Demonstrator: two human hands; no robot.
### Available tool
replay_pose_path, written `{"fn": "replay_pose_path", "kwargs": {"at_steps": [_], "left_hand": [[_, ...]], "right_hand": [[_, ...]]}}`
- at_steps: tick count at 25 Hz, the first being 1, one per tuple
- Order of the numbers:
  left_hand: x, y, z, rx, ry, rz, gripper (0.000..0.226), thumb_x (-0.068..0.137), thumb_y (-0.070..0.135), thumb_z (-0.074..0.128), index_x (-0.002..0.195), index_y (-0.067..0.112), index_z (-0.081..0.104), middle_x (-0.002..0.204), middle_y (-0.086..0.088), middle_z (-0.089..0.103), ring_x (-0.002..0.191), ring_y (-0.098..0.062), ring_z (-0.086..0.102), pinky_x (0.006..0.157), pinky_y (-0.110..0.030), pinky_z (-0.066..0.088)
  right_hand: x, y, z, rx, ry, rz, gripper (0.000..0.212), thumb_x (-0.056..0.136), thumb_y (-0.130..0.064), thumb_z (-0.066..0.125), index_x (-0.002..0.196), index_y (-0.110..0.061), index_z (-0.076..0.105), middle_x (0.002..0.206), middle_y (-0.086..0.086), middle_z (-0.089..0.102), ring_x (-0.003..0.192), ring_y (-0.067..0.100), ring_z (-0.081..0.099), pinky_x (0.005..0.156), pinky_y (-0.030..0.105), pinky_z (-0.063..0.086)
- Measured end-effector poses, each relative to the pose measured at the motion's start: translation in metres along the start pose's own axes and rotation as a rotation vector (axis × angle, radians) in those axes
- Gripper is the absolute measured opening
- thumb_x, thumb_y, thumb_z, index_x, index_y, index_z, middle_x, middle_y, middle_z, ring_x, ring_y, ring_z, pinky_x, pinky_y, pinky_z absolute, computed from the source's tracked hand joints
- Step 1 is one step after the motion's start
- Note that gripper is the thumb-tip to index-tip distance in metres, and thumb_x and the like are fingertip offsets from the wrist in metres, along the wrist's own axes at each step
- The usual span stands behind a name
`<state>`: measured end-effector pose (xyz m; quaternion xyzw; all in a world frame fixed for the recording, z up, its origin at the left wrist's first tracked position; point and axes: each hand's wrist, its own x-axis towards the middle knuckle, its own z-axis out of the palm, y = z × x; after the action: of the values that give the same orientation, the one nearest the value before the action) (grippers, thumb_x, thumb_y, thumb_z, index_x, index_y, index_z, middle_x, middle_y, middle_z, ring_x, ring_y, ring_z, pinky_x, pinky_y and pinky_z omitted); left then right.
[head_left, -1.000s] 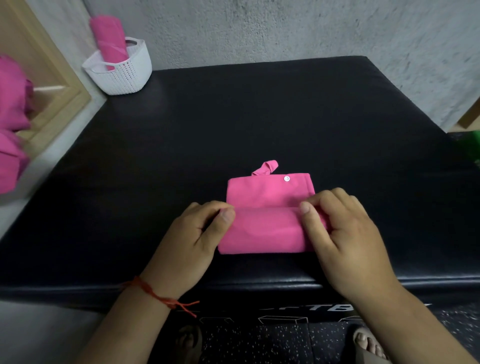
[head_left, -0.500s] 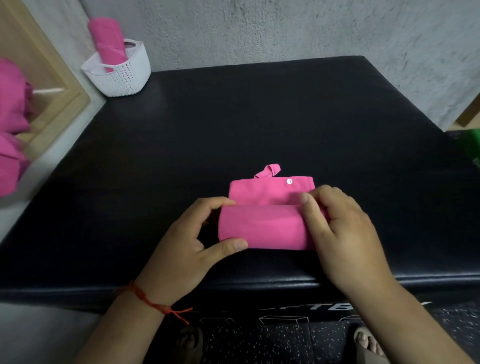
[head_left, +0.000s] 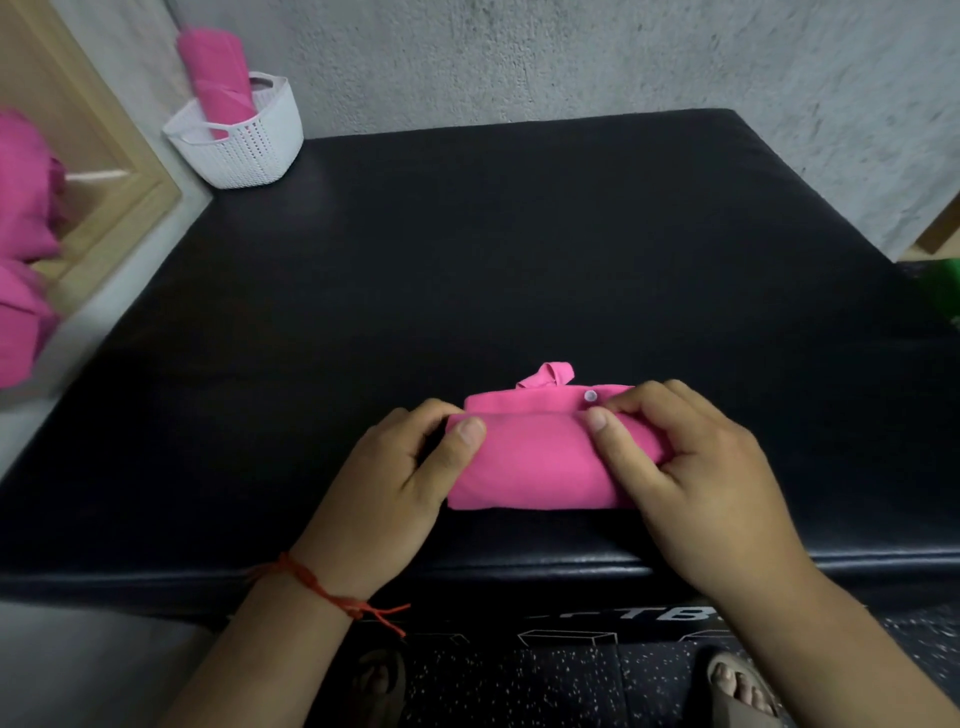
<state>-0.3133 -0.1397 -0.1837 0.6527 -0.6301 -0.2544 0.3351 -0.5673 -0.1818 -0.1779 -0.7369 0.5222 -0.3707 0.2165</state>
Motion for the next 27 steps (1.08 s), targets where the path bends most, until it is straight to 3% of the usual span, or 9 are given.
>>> {"fn": "replay_pose_path", "kwargs": {"at_steps": [3,5,7,12,15,19,22,25,27], "left_hand": [[-0.005,0.001,0.002,-0.018,0.035,0.149,0.035,0.097,0.062,0.054,0.122,0.039,0.061,0.121,0.016,0.06,0.121,-0.014,0.057,0.095,-0.025,0.045],[-0.009,-0.001,0.0,-0.021,0.006,0.255,0.049,0.089,0.045,0.078,0.132,0.033,0.059,0.137,0.012,0.055,0.135,-0.022,0.051,0.108,-0.024,0.041],[-0.01,-0.001,-0.003,-0.022,-0.034,0.253,0.062,0.079,0.038,0.088,0.133,0.034,0.058,0.141,0.011,0.054,0.139,-0.02,0.049,0.113,-0.023,0.039],[-0.005,0.005,-0.006,-0.032,-0.038,0.121,0.056,0.081,0.053,0.079,0.133,0.048,0.057,0.134,0.03,0.054,0.132,-0.002,0.049,0.104,-0.019,0.04],[-0.001,0.007,-0.004,0.003,-0.033,0.087,0.048,0.087,0.065,0.066,0.131,0.051,0.056,0.123,0.034,0.053,0.121,-0.001,0.051,0.093,-0.011,0.038],[0.003,0.005,0.001,0.052,-0.039,0.103,0.044,0.095,0.074,0.042,0.123,0.046,0.06,0.114,0.023,0.062,0.11,-0.005,0.057,0.086,-0.02,0.044],[0.004,0.008,0.005,0.073,-0.018,0.1,0.046,0.097,0.073,0.034,0.121,0.044,0.06,0.113,0.023,0.062,0.11,-0.003,0.056,0.088,-0.022,0.044],[-0.002,0.008,0.007,0.077,-0.017,0.183,0.047,0.095,0.067,0.049,0.135,0.043,0.054,0.131,0.033,0.051,0.128,-0.004,0.048,0.103,-0.028,0.041],[-0.005,0.006,0.006,0.098,-0.061,0.244,0.061,0.09,0.064,0.066,0.144,0.041,0.048,0.141,0.03,0.045,0.136,-0.01,0.046,0.109,-0.031,0.04]], "right_hand": [[0.003,-0.003,0.002,0.006,0.007,0.043,0.022,0.1,-0.055,0.06,0.092,-0.036,0.069,0.088,-0.015,0.062,0.088,0.009,0.062,0.076,0.038,0.049],[0.005,-0.003,0.003,0.019,0.015,0.086,0.026,0.1,-0.057,0.059,0.089,-0.036,0.068,0.085,-0.014,0.061,0.086,0.008,0.061,0.074,0.037,0.047],[0.005,-0.003,0.005,-0.019,0.021,0.107,0.028,0.101,-0.058,0.055,0.09,-0.035,0.068,0.085,-0.014,0.06,0.087,0.011,0.058,0.074,0.038,0.047],[-0.001,-0.004,0.006,-0.143,0.067,-0.12,0.028,0.111,-0.045,0.05,0.12,-0.035,0.075,0.115,-0.02,0.059,0.112,0.013,0.052,0.091,0.043,0.049],[-0.002,-0.003,0.004,-0.159,-0.011,-0.141,0.037,0.104,-0.06,0.051,0.13,-0.04,0.07,0.12,-0.024,0.057,0.116,0.008,0.052,0.094,0.04,0.051],[0.001,-0.007,0.002,-0.164,0.014,-0.086,0.042,0.098,-0.074,0.051,0.112,-0.044,0.076,0.102,-0.023,0.064,0.092,0.005,0.055,0.082,0.036,0.052],[0.003,-0.011,0.003,-0.134,0.026,-0.022,0.042,0.095,-0.078,0.049,0.099,-0.047,0.077,0.092,-0.024,0.066,0.088,0.004,0.058,0.084,0.039,0.052],[0.007,-0.013,0.0,-0.121,-0.009,0.043,0.049,0.093,-0.085,0.044,0.097,-0.048,0.076,0.092,-0.026,0.066,0.091,0.003,0.059,0.087,0.042,0.053],[0.009,-0.015,-0.002,-0.119,-0.048,0.082,0.052,0.093,-0.086,0.043,0.099,-0.047,0.075,0.092,-0.026,0.066,0.095,0.003,0.06,0.09,0.044,0.053]]}}
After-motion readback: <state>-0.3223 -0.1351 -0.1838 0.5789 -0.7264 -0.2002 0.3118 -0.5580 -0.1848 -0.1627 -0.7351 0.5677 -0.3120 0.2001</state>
